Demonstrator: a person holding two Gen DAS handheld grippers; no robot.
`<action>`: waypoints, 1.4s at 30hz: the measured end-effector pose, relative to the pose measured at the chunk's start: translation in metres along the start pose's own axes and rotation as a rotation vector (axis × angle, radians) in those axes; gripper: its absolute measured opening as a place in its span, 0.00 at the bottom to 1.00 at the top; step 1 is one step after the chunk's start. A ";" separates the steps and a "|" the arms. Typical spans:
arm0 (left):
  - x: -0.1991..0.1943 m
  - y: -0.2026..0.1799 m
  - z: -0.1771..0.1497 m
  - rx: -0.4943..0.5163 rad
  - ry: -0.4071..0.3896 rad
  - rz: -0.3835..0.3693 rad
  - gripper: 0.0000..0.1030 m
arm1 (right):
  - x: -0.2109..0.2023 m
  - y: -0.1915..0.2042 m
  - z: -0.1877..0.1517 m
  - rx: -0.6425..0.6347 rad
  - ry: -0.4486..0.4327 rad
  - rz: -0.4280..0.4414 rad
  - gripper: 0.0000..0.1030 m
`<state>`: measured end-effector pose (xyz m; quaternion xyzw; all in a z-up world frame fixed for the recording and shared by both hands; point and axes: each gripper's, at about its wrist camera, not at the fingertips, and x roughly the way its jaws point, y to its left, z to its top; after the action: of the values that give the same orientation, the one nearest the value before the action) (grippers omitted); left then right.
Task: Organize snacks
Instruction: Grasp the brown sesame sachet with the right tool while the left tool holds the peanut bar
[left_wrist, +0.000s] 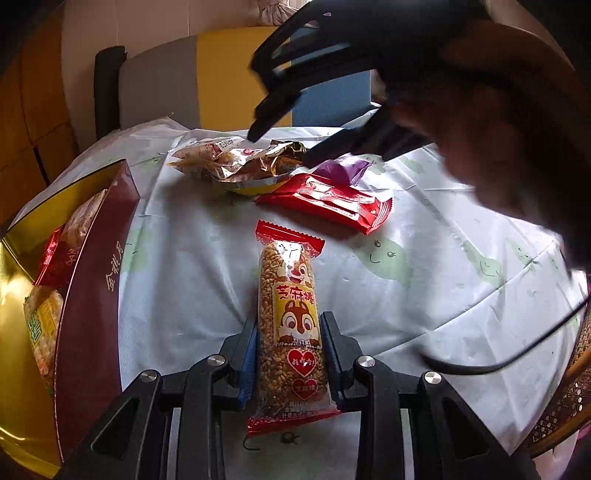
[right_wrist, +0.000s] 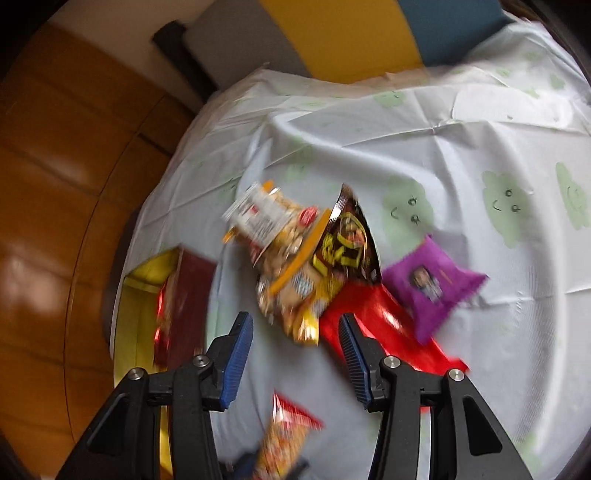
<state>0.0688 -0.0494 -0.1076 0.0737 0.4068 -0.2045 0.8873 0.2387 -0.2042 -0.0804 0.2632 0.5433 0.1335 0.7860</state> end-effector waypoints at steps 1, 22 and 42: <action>0.000 0.001 0.000 -0.002 -0.001 -0.003 0.31 | 0.007 -0.001 0.004 0.029 0.003 -0.006 0.49; -0.002 -0.001 0.001 -0.006 -0.005 -0.015 0.31 | -0.043 0.028 -0.039 -0.456 0.002 -0.191 0.16; -0.002 -0.006 0.002 0.011 0.008 0.029 0.31 | -0.064 -0.075 -0.074 -0.314 0.087 -0.196 0.41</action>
<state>0.0668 -0.0552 -0.1048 0.0852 0.4082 -0.1937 0.8880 0.1406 -0.2780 -0.0926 0.0772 0.5724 0.1507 0.8023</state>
